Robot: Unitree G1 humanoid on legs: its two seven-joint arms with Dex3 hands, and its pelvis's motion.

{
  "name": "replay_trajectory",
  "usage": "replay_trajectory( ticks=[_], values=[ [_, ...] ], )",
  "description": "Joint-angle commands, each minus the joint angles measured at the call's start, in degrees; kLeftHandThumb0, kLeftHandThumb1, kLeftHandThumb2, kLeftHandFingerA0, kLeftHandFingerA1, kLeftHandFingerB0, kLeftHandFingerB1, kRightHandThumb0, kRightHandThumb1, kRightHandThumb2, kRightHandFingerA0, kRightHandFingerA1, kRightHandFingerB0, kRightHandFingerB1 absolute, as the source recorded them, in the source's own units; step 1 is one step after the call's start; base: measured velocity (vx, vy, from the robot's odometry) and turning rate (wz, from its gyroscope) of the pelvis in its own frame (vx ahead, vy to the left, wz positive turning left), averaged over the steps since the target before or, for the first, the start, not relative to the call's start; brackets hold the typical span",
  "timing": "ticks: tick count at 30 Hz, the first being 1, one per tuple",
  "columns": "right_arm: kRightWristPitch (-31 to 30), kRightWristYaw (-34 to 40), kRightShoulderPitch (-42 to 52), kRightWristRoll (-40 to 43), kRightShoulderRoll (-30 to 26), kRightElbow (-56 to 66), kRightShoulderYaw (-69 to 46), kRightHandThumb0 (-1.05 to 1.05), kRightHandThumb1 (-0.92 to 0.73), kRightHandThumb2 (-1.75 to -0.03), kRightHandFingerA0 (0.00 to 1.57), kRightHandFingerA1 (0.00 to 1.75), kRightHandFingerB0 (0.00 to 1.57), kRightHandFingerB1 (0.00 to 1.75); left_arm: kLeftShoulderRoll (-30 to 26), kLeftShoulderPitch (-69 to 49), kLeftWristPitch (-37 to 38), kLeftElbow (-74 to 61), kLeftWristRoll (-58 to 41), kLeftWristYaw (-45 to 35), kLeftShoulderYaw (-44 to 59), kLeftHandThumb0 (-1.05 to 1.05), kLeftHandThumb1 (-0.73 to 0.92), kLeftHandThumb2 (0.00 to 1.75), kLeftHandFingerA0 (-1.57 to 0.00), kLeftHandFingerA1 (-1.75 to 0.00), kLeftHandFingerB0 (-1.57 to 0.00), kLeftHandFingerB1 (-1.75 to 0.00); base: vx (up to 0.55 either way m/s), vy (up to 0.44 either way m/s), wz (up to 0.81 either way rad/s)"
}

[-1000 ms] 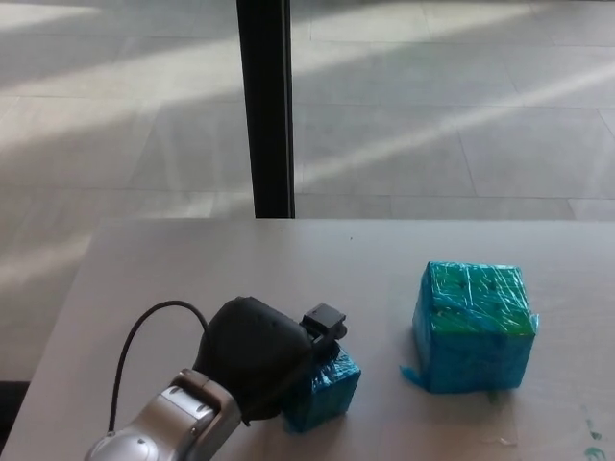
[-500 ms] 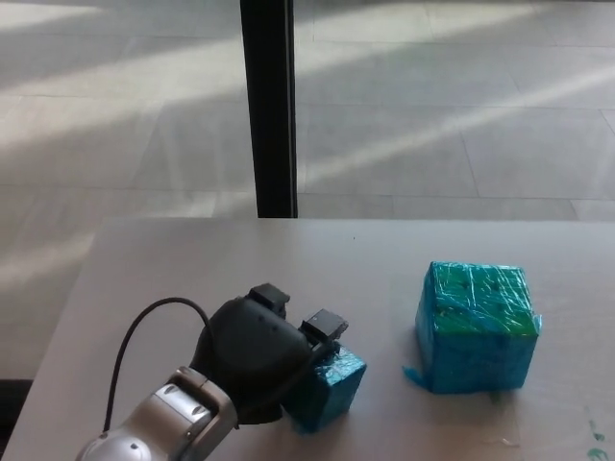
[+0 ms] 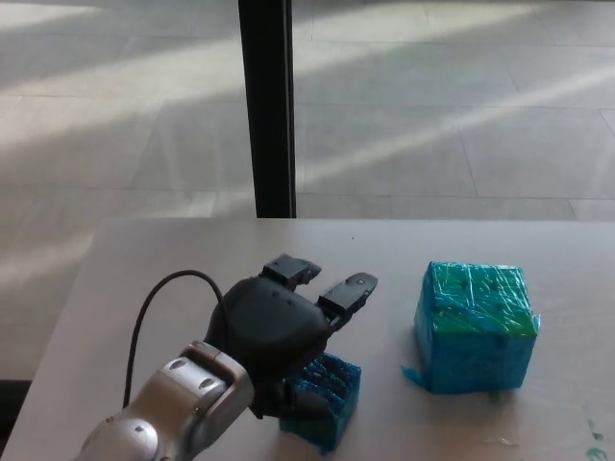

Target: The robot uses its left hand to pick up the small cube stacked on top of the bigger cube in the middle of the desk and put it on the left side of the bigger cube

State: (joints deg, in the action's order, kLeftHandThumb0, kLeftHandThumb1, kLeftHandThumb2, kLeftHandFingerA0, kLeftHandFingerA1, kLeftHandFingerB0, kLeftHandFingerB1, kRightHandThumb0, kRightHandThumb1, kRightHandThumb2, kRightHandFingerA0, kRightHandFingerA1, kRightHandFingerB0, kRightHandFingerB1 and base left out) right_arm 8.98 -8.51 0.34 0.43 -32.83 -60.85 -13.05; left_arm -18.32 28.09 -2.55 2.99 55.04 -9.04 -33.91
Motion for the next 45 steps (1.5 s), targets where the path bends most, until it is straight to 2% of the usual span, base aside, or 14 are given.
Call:
replay_trajectory(
  ticks=[1,5,12,13,18,20,23,25,27,28,29,32,35,45],
  values=[
    [-0.57,0.42,1.6,0.25,-0.78,0.46,-0.45,-0.68,-0.36,-1.09,0.4,1.37,0.37,1.13,-3.63,2.25,-9.63,-6.15,-17.37,-19.58,14.59,-0.99,0.55,1.04,-0.02,-0.36,0.0,0.0,0.0,0.0,0.0],
    [-0.06,0.69,1.65,0.29,-0.77,-0.26,-0.6,-0.67,-0.36,-1.06,0.4,1.37,0.4,1.13,-6.84,2.02,-9.81,-6.73,-21.88,-21.05,22.03,-1.05,0.68,0.71,-0.04,-0.42,0.0,-0.17,0.0,0.0,0.0],
    [-0.93,-0.05,2.19,0.86,-0.95,0.25,-1.02,-0.71,-0.38,-1.11,0.57,0.99,0.52,0.89,-14.19,-3.1,-9.02,-3.96,-26.0,-18.28,37.18,-0.93,0.55,1.0,-0.15,-0.53,-0.04,-0.08,0.0,0.0,0.0],
    [-1.17,-0.14,2.29,0.92,-1.01,0.61,-1.06,-0.66,-0.37,-1.06,0.37,1.39,0.37,1.14,-15.37,-3.76,-8.17,-0.65,-27.07,-17.27,39.82,-0.98,0.61,1.02,-0.05,-0.45,-0.14,-0.04,0.0,0.0,0.0],
    [-0.7,-0.04,2.75,1.11,-0.87,1.09,-1.3,-0.68,-0.37,-1.09,0.41,1.39,0.36,1.13,-18.97,-10.82,-6.09,9.54,-31.4,-11.81,53.63,-0.93,0.72,0.62,-0.19,-0.46,-0.03,-0.26,0.0,0.0,0.0],
    [-0.85,0.2,2.8,0.86,-0.97,0.85,-1.15,-0.66,-0.39,-1.07,0.37,1.36,0.38,1.13,-19.8,-13.57,-4.27,13.61,-32.66,-9.95,57.48,-0.93,0.59,1.02,-0.05,-0.52,-0.14,-0.1,0.0,0.0,0.0],
    [-0.4,0.25,2.38,0.93,-1.06,-0.8,-1.3,-0.68,-0.37,-1.11,0.59,1.0,0.53,0.89,-21.02,-19.48,-6.11,21.87,-32.74,-5.64,64.0,-0.91,0.57,1.0,-0.51,-0.68,-0.07,-0.18,0.0,0.0,0.0],
    [-0.41,0.22,2.43,0.88,-1.12,-0.84,-1.25,-0.66,-0.38,-1.06,0.4,1.35,0.4,1.1,-20.77,-22.48,-5.99,23.19,-32.1,-4.28,65.17,-0.94,0.77,0.64,-0.39,-0.63,-0.02,-0.31,0.0,0.0,0.0],
    [-1.34,0.14,1.74,1.26,-1.04,-1.24,-1.53,-0.69,-0.36,-1.1,0.56,0.99,0.54,0.9,-20.42,-25.5,-3.97,25.5,-31.63,-2.3,65.67,-1.05,0.66,1.08,-0.28,-0.65,-0.06,-0.18,0.0,0.0,0.0],
    [-1.47,-0.17,1.39,1.69,-0.99,-1.68,-1.88,-0.65,-0.35,-1.06,0.35,1.37,0.4,1.13,-19.87,-26.54,-3.81,28.34,-31.74,-1.31,65.75,-0.92,0.58,1.02,-0.29,-0.65,-0.08,-0.25,0.0,0.0,0.0],
    [-1.42,-0.33,1.3,1.88,-0.97,-1.79,-2.06,-0.67,-0.35,-1.1,0.57,0.99,0.55,0.9,-18.82,-27.6,-4.05,32.12,-32.26,-0.19,66.05,-0.97,0.78,0.63,-0.41,-0.67,-0.03,-0.34,0.0,0.0,0.0],
    [-0.8,-0.57,2.08,1.9,-0.82,-0.6,-2.1,-0.65,-0.36,-1.09,0.33,1.37,0.39,1.16,-17.3,-28.65,-4.11,38.24,-32.29,0.57,65.1,-1.05,0.66,1.04,-0.5,-0.69,-0.09,-0.15,0.0,0.0,0.0],
    [-1.05,-0.43,1.88,1.83,-0.72,-0.8,-2.17,-0.68,-0.37,-1.11,0.53,0.97,0.54,0.91,-15.19,-28.34,-5.85,40.56,-32.68,1.39,64.81,-0.92,0.77,0.63,-0.46,-0.64,-0.05,-0.31,0.0,0.0,0.0],
    [-0.34,-0.66,2.44,1.11,-0.79,-0.44,-1.91,-0.66,-0.38,-1.1,0.41,1.37,0.37,1.12,-11.1,-25.15,-6.92,55.86,-32.53,-0.03,59.55,-0.89,0.61,0.98,-0.09,-0.61,-0.06,-0.32,0.0,0.0,0.0]
  ],
)
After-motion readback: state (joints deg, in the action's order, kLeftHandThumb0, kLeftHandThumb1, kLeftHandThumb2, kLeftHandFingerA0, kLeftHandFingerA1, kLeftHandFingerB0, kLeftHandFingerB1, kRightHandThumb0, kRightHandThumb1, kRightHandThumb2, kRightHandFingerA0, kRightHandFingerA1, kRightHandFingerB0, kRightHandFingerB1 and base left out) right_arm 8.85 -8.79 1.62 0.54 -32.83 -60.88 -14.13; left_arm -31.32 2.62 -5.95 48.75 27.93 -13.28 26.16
